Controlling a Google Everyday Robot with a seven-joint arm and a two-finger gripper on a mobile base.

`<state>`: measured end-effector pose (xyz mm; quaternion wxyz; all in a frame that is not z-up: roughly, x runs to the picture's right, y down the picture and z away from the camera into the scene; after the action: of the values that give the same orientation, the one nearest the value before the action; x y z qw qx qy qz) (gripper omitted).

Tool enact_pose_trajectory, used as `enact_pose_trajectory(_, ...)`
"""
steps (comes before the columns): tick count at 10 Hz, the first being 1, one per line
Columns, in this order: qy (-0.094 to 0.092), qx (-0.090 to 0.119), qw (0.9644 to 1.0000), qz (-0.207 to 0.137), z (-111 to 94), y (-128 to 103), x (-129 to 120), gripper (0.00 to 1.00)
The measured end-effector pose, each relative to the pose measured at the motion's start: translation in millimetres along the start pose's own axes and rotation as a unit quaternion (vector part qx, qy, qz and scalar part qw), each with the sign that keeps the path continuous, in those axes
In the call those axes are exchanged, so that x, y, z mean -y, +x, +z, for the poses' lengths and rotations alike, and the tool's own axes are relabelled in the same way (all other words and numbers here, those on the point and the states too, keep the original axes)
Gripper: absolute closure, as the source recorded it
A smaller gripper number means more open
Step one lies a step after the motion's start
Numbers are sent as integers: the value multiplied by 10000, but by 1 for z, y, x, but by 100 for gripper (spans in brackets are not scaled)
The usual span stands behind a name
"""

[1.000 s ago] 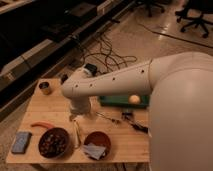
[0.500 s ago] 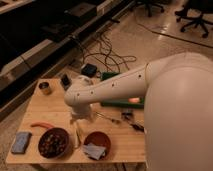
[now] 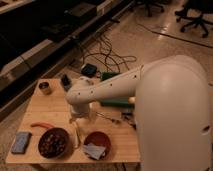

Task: Place banana in paper cup

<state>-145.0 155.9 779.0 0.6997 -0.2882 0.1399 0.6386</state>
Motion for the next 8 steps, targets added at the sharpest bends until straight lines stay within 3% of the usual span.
enact_pose_trajectory(8,-106,-147,9998,-113,37,-3,-24,35)
